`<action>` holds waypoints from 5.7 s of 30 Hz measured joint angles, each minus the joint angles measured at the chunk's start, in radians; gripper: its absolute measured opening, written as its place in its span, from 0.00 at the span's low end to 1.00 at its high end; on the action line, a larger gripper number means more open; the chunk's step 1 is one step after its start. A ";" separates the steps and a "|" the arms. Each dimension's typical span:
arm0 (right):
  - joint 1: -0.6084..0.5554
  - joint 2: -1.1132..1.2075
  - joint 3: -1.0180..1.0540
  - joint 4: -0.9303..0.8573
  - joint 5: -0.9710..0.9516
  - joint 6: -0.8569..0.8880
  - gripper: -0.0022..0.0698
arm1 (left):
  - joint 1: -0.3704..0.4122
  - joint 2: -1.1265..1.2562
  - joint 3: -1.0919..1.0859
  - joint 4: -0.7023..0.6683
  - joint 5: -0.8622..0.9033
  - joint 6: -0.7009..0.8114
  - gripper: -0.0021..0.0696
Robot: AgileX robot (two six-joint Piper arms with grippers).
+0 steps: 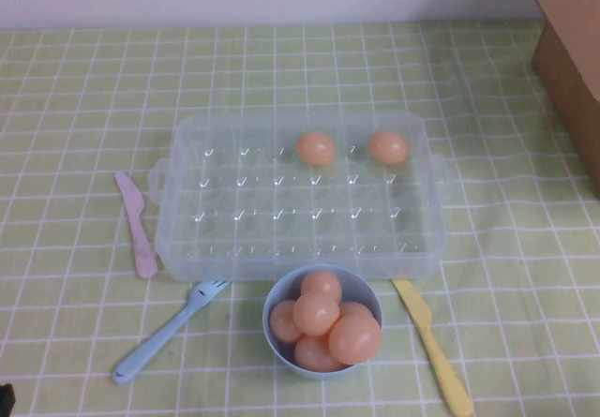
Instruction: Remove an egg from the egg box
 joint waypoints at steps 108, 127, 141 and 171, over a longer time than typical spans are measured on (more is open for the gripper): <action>0.245 1.667 -1.541 0.237 0.755 -0.502 0.01 | 0.000 0.000 0.000 0.044 0.000 0.000 0.02; 0.416 2.087 -1.922 0.221 0.680 -0.675 0.77 | 0.000 0.000 0.000 0.047 0.000 0.000 0.02; 0.417 2.164 -1.940 0.064 0.555 -0.603 0.75 | 0.000 0.000 0.000 0.047 0.000 0.000 0.02; 0.417 2.259 -1.941 -0.007 0.443 -0.556 0.54 | 0.000 0.000 0.000 0.047 0.000 0.000 0.02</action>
